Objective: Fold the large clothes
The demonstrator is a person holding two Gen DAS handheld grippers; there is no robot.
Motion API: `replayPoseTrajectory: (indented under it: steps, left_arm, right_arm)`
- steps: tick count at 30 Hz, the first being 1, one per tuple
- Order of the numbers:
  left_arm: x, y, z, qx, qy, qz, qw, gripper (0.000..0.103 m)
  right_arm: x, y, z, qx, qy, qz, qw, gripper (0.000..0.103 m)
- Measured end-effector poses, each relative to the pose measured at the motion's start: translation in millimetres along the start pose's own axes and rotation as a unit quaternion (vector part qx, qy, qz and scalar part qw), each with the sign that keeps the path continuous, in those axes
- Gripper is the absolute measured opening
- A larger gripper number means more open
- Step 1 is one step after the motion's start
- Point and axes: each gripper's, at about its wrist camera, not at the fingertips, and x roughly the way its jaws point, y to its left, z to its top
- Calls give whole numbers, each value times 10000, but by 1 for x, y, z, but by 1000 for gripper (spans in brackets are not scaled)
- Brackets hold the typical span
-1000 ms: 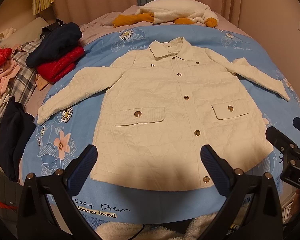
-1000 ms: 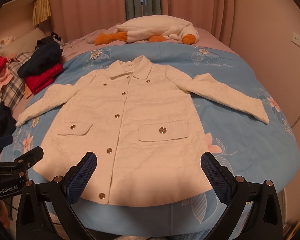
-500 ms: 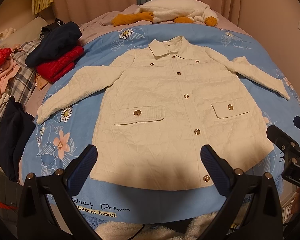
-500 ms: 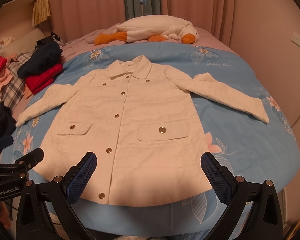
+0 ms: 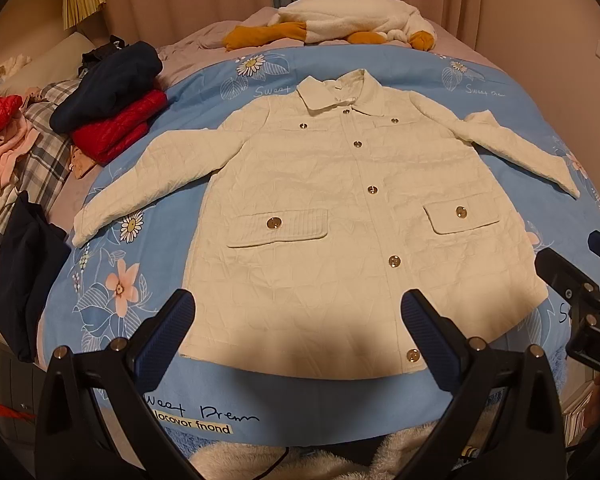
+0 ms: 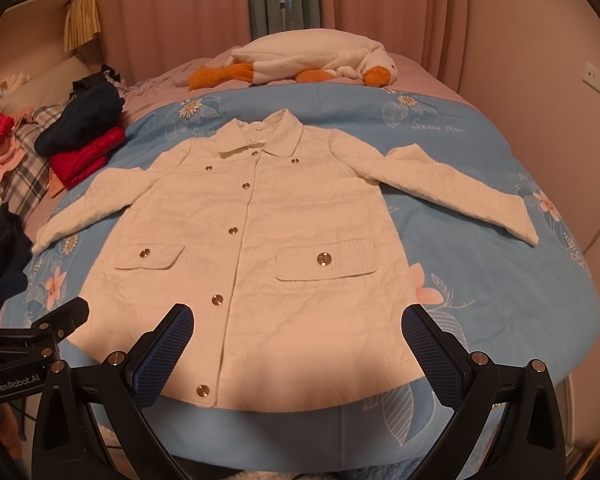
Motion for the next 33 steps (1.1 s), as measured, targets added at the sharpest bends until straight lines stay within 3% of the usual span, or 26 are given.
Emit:
replayPoseTrajectory:
  steps: [9,13,15,17,20,24,28,33]
  left_arm:
    - [4,1,1,-76,-18,-43,10000,103]
    - [16,8,5,-490,-88,-464,9977,103]
    - [27,13,7,-764,-154,-724,9943,103]
    - [42,13,11,-975,-95,-1033,9898,103]
    - [62,13,19,-1234,14,-1498,9810,103]
    - [90,10,33,-1736,-25,-2269,9583,103]
    - [108,2,52,-1786,119,-2160,9598,103]
    - [133,-3,68,-1818,342,-2121,9596,103]
  right_arm:
    - [1,-4,0,59,-35,64,10000,103]
    - [7,-37,1,566,-365,1060,9921,103]
    - [19,-65,1,1008,-463,1542,9818,103]
    - [39,-106,-2,1580,-604,1744,9700,103]
    - [74,-167,-7,2503,-618,1551,9537,103]
    - [118,-238,-12,3533,-630,1525,9208,103]
    - [156,-294,-10,4325,-680,1273,8900,103]
    - [188,-327,-1,5052,-977,1415,8457,102]
